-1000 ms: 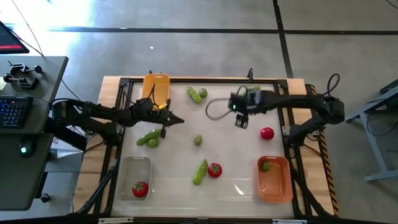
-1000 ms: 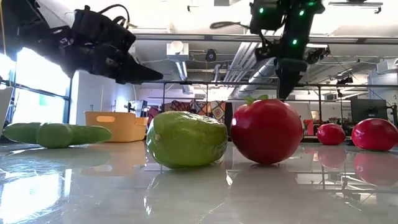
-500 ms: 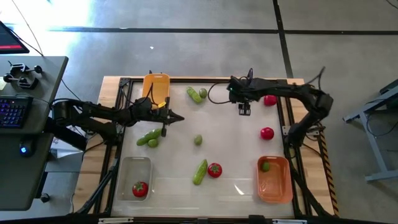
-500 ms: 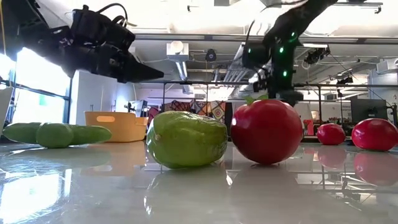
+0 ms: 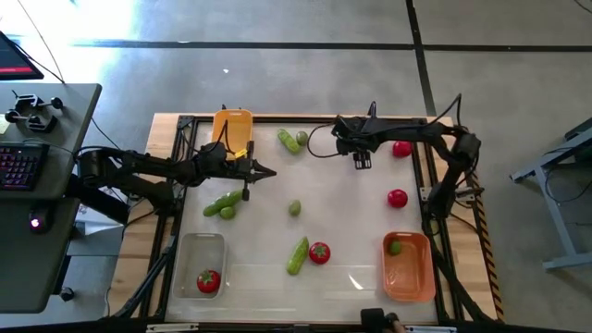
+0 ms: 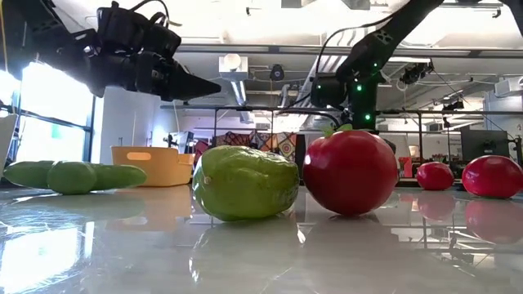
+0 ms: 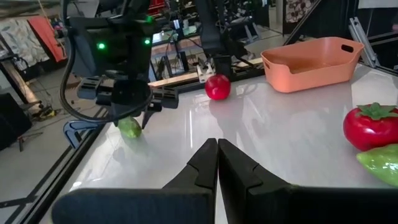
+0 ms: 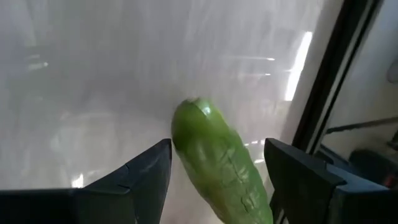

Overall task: Sort produce into baskets
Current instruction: Put the green cucumber into the yellow bin

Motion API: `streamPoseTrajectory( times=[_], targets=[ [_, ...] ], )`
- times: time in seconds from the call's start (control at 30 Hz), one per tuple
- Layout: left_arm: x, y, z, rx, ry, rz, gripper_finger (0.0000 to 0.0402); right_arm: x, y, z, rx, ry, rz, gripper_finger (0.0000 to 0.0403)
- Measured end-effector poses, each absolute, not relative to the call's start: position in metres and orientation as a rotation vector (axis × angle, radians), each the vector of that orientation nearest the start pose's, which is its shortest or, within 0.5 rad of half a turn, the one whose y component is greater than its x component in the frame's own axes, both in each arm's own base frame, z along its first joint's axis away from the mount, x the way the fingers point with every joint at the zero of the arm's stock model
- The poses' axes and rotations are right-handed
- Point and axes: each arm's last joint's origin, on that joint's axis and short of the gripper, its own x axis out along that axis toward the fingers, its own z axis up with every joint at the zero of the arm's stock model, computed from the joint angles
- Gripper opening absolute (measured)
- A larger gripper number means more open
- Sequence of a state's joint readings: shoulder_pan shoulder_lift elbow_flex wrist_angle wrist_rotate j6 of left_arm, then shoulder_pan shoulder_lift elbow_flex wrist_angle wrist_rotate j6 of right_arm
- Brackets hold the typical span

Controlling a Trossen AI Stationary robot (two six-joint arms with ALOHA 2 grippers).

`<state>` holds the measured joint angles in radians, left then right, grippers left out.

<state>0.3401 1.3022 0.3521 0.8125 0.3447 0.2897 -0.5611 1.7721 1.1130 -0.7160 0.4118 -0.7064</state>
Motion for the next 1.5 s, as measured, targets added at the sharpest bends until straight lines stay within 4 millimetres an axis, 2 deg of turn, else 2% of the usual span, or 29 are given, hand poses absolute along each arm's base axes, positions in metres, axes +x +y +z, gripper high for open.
streamPoseTrajectory(
  times=[0.27, 0.5, 0.6, 0.8, 0.97, 1.13, 1.3, 1.5],
  targets=[
    [0.225, 0.069, 0.181, 0.244, 0.128, -0.023, 0.0, 0.254, -0.199, 0.164, -0.331, 1.598, -0.23, 0.0248],
    [0.225, 0.069, 0.181, 0.243, 0.128, -0.023, 0.0, 0.252, -0.205, 0.145, -0.279, 1.657, -0.206, 0.0245],
    [0.225, 0.069, 0.18, 0.243, 0.129, -0.023, 0.0, 0.253, -0.205, 0.142, -0.257, 1.666, -0.225, 0.0222],
    [0.225, 0.07, 0.18, 0.228, 0.137, 0.011, 0.0, 0.256, -0.203, 0.146, -0.183, 1.664, -0.255, 0.0126],
    [0.225, 0.07, 0.18, 0.228, 0.139, 0.021, 0.0, 0.268, -0.201, 0.159, -0.084, 1.579, -0.24, 0.012],
    [0.225, 0.071, 0.18, 0.164, 0.139, 0.036, 0.0001, 0.285, -0.195, 0.184, 0.013, 1.377, -0.192, 0.012],
    [0.225, 0.073, 0.18, 0.057, 0.143, 0.12, 0.0019, 0.304, -0.187, 0.221, 0.147, 0.999, -0.093, 0.012],
    [0.225, 0.073, 0.18, -0.248, 0.125, 0.154, 0.0064, 0.338, -0.174, 0.251, 0.16, 0.607, 0.018, 0.012]
  ],
)
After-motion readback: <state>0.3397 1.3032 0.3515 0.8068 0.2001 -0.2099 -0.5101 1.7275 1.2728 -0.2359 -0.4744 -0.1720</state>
